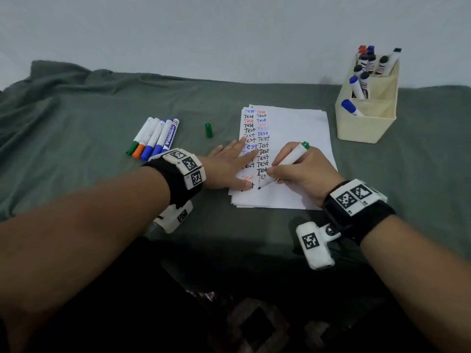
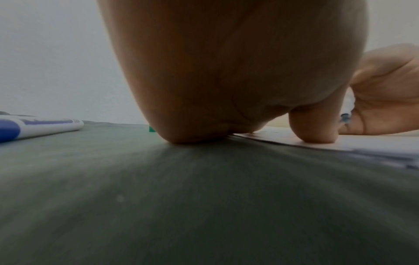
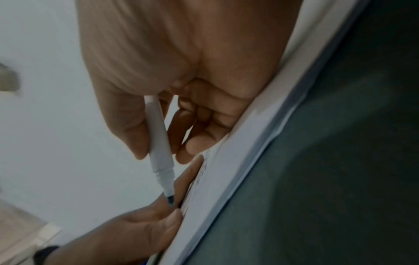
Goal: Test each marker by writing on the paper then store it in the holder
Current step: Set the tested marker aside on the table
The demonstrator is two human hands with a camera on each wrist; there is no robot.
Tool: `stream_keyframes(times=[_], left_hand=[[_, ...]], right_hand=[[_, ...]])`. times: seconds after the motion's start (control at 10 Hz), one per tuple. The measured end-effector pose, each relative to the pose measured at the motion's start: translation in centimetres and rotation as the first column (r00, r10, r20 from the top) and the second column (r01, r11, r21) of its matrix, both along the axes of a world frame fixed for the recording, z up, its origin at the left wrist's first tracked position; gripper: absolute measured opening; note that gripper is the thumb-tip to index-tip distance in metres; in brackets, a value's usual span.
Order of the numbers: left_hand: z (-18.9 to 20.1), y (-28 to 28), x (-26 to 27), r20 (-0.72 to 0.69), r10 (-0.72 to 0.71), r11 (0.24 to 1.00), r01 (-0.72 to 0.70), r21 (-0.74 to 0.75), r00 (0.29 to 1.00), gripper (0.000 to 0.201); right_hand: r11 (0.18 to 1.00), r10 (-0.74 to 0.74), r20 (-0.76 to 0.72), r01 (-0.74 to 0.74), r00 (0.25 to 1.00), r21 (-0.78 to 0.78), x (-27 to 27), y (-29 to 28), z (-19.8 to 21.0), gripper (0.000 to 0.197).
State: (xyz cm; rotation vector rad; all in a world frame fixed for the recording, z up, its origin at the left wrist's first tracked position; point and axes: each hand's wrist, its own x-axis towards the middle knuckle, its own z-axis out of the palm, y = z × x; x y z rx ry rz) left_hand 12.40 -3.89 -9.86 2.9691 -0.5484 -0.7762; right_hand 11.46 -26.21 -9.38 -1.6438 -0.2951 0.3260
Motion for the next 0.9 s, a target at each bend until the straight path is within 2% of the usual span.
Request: stream_keyframes(times=[0.4,0.5,0.9], left_hand=[[-0.82,0.17,0.39,0.008,-0.007,1.0,0.007,0.03,1.0,0.089],[-0.86,0.16,0.35,0.01,-0.001,0.999,0.001,0.033,1.0,0.089],[-0.81,0.23,0.27,0.011,-0.002,1.0,0.002,0.027,1.0,0.088]], right_hand=[[0.998,0.017,0.007,-0.017,1.0,-0.069,-0.59,0.2,-0.02,0.014],[0.991,0.078,0.0,-0.078,0.997,-0.111,-0.6,0.14,0.04,0.014],[0.997,-0.018,0.034,0.02,0.999,-0.078,-0.38,-0.07,-0.38,0.02]])
